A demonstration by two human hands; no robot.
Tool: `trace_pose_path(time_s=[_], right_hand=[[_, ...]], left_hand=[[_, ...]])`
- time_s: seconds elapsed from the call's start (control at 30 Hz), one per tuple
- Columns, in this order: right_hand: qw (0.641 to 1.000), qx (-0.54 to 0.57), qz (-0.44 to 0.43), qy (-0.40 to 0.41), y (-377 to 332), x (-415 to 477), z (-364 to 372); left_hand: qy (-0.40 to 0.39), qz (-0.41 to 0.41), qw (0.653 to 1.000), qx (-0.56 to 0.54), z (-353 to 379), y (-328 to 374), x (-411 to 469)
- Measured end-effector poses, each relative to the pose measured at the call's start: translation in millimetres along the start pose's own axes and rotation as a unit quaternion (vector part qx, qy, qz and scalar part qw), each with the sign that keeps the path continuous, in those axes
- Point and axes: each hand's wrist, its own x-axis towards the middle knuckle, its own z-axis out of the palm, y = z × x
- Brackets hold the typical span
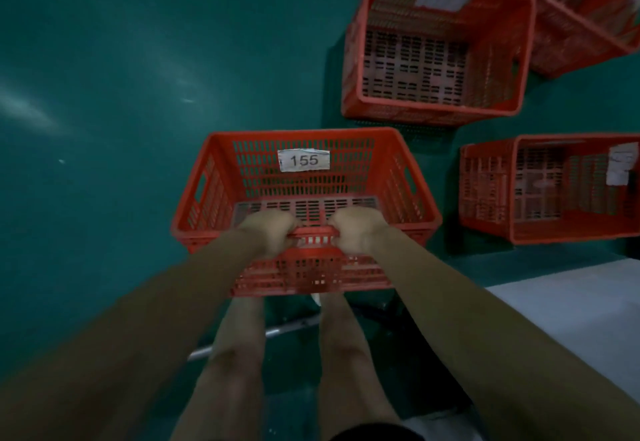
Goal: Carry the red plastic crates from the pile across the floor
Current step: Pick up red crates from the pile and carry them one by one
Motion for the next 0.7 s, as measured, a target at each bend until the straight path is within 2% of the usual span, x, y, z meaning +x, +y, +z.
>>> trace_pose_path(time_s=[0.47, 0.7], right_hand=[[0.980, -0.120, -0.124, 0.101, -269.8, -88.5, -192.1], [0.948, -0.209, -0.178, 0.162, -390.7, -116.2, -267.3]], left_hand=[[0.119, -0.132, 0.984, -0.023, -163.2, -110.7, -286.2], [0.198, -0.189, 0.961, -0.041, -209.2, -160.9, -407.8]])
